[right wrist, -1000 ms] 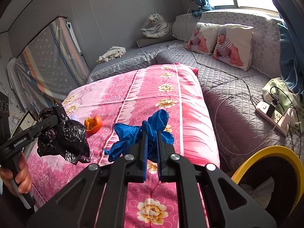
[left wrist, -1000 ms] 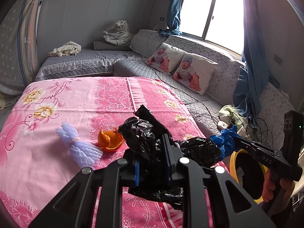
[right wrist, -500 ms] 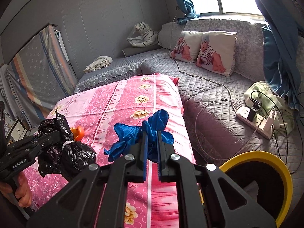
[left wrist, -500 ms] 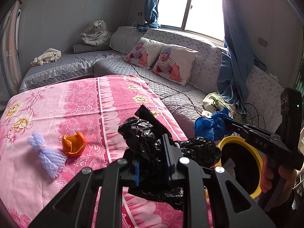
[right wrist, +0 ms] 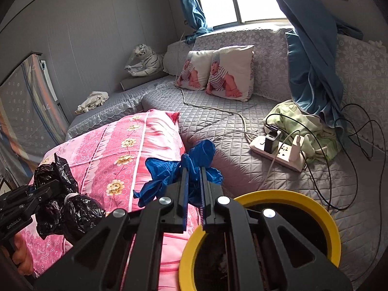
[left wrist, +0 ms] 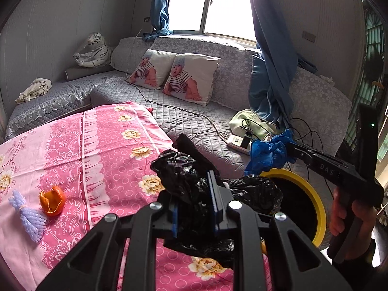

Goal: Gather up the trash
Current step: 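Carry the blue glove and black bag with both tools over the yellow bin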

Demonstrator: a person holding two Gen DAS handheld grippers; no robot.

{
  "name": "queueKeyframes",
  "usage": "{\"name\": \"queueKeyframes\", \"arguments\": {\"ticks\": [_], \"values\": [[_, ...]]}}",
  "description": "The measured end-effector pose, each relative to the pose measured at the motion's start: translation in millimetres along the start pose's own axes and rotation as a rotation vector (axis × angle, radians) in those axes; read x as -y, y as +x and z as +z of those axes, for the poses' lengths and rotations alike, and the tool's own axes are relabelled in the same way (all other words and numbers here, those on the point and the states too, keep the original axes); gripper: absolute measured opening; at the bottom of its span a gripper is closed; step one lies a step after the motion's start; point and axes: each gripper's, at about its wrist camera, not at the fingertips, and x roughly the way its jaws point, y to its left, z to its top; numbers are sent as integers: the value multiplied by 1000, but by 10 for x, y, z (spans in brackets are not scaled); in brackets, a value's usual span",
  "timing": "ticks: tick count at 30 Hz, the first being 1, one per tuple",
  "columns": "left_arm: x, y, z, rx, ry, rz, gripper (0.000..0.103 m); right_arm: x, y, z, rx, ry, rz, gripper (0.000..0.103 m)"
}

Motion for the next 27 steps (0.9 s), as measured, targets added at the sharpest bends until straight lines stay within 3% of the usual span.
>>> {"name": "queueKeyframes", "arguments": {"ticks": [15,27], "values": [[867,329,11,-25,147,-102,18,795,-316,-225,28,72,-179,7],[1335,490,-83,-34,227,-122,18,1157,-334,-450,-4,122,-241,7]]}}
